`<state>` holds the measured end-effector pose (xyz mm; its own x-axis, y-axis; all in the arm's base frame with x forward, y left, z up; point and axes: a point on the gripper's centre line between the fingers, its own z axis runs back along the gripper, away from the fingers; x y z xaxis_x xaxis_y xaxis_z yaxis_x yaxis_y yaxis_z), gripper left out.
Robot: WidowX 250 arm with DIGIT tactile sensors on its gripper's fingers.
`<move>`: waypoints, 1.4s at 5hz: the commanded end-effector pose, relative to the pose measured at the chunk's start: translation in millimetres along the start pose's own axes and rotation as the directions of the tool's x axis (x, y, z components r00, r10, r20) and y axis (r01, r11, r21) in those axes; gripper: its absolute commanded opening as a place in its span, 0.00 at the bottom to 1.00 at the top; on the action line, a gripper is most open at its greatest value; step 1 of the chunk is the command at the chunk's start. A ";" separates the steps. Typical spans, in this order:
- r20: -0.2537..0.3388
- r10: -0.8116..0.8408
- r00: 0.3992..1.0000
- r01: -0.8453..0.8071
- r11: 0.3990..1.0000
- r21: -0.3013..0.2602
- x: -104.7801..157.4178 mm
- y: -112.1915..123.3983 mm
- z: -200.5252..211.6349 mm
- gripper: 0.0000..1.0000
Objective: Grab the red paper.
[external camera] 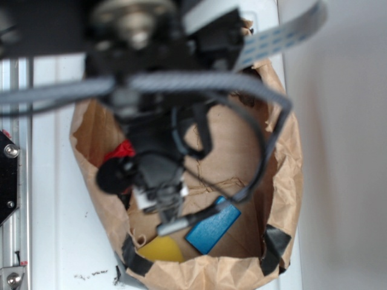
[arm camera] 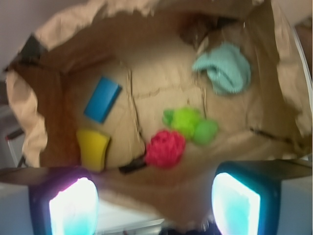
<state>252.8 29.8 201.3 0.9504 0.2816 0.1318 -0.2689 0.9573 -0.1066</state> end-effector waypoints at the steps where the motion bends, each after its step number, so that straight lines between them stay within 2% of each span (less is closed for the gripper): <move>1: 0.052 -0.011 0.999 0.008 0.999 0.043 8.7 10.2 -10.0 1.00; 2: 0.034 0.079 0.996 -0.081 0.996 0.046 5.7 10.3 -21.1 1.00; 3: 0.013 0.120 0.993 -0.120 0.993 0.022 -22.7 18.2 -30.8 1.00; 4: -0.040 0.105 0.994 -0.105 0.994 0.010 -34.7 29.2 -46.1 1.00; 7: -0.040 0.105 0.994 -0.105 0.994 0.010 -34.7 29.2 -46.1 1.00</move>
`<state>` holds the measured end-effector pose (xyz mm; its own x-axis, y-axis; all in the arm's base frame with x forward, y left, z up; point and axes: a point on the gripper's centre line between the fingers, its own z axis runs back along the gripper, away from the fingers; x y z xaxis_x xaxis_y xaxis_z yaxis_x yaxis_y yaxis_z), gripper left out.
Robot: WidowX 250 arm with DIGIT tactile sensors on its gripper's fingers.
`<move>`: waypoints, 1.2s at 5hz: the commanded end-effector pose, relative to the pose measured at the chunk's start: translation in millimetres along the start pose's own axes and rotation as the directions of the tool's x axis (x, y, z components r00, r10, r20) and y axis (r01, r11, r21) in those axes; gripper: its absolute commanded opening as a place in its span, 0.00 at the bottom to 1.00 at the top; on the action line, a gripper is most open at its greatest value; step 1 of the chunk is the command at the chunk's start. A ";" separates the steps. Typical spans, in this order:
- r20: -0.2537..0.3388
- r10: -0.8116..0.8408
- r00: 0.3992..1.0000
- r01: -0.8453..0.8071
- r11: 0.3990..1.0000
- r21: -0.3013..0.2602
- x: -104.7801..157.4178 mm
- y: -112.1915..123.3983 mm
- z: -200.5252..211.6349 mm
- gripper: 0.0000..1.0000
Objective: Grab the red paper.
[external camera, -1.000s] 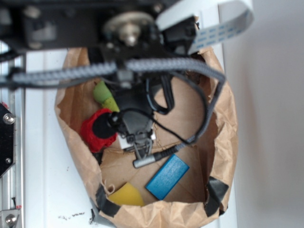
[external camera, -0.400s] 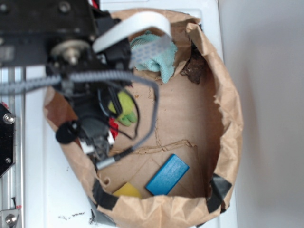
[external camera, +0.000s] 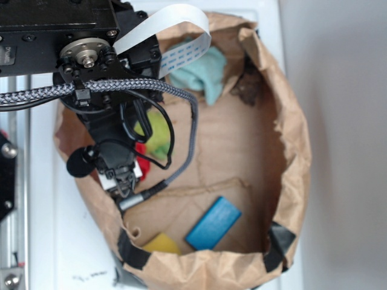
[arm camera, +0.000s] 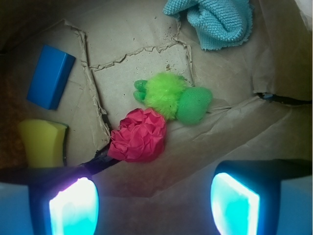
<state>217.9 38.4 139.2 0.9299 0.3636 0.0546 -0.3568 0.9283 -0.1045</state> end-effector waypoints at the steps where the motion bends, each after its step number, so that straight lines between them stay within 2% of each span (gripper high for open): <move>1: 0.028 0.013 1.000 -0.013 1.000 -0.004 4.1 4.7 9.4 1.00; 2: 0.028 0.013 1.000 -0.013 1.000 -0.004 4.1 4.7 9.4 1.00; 4: 0.110 0.027 0.994 -0.028 1.000 0.003 24.1 -11.0 -6.5 1.00; 5: 0.103 0.039 0.994 -0.040 0.999 0.012 31.8 -15.7 -11.8 1.00; 6: 0.079 0.030 0.996 -0.032 0.999 0.023 25.0 -14.1 -21.0 1.00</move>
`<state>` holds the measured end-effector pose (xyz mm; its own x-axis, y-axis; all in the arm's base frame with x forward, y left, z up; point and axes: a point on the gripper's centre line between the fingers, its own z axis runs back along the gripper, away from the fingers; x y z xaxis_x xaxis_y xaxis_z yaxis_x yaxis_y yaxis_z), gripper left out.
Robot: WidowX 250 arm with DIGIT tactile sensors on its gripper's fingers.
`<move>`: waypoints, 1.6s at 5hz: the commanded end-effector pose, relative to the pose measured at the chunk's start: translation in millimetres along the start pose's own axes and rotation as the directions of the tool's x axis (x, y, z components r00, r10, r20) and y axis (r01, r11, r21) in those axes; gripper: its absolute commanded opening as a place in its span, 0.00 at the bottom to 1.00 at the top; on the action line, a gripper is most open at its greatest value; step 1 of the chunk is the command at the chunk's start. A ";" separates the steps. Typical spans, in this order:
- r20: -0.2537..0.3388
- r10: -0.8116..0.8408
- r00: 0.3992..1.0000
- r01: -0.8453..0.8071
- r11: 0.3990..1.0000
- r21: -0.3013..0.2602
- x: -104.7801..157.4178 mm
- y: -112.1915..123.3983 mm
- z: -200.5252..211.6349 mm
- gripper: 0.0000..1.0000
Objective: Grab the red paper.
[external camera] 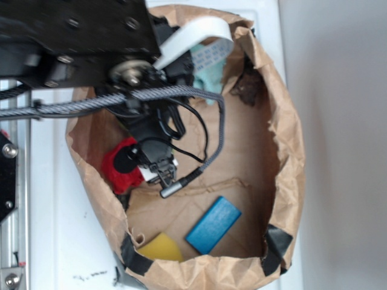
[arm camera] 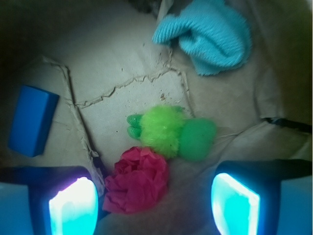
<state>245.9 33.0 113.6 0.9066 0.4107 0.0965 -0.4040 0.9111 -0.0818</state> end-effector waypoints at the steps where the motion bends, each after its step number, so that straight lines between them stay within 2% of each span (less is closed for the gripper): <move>1: 0.027 -0.042 0.999 0.042 0.999 0.009 -7.7 -2.4 -5.5 1.00; 3: 0.016 -0.054 0.998 0.054 0.998 0.014 -18.4 -12.4 -14.6 1.00; 4: -0.032 0.001 1.000 0.000 1.000 0.030 -16.4 -20.6 -19.1 1.00; 5: -0.035 0.013 0.999 -0.013 1.000 0.020 -15.3 -29.5 -18.9 1.00; 6: -0.008 0.003 1.000 -0.003 1.000 0.025 -13.5 -36.2 -26.7 1.00; 8: -0.005 -0.005 1.000 0.005 0.999 0.053 -17.5 -44.6 -64.3 1.00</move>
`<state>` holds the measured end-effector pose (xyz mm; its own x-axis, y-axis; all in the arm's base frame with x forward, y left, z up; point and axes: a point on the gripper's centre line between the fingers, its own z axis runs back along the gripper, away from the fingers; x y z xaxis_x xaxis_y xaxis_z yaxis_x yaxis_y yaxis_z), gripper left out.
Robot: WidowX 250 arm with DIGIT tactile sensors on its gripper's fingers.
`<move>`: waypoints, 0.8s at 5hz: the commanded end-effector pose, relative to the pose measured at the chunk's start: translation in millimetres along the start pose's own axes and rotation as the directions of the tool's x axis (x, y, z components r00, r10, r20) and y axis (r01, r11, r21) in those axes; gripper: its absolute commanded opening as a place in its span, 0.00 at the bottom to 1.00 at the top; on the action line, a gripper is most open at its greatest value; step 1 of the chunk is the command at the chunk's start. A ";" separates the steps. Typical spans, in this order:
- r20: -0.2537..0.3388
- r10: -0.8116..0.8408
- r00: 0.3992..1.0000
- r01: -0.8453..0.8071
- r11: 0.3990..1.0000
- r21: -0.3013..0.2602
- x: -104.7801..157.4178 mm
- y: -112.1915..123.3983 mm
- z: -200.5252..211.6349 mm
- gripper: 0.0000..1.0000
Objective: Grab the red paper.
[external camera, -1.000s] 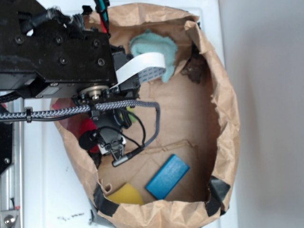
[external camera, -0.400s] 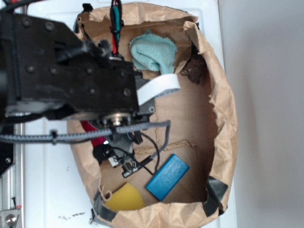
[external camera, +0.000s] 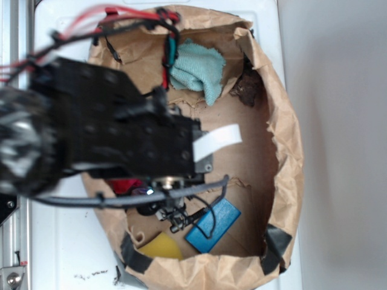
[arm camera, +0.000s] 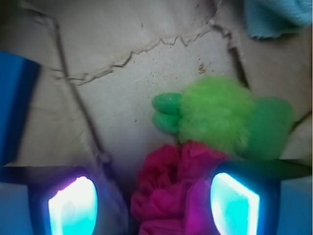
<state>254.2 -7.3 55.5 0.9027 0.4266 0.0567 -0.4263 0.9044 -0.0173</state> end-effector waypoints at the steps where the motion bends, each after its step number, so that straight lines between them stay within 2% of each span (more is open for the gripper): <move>1: 0.032 -0.033 0.999 0.033 0.999 -0.006 -5.8 -15.6 -8.7 1.00; 2: 0.083 -0.050 0.995 0.048 0.999 0.023 -7.2 -16.6 -11.9 1.00; 3: 0.086 -0.047 0.995 0.046 0.999 0.019 -6.2 -16.2 -10.8 0.89; 4: 0.089 -0.044 0.995 0.043 0.999 0.005 -5.8 -11.9 -6.5 0.00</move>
<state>251.2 -22.9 34.9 0.9175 0.3825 0.1086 -0.3857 0.9226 0.0093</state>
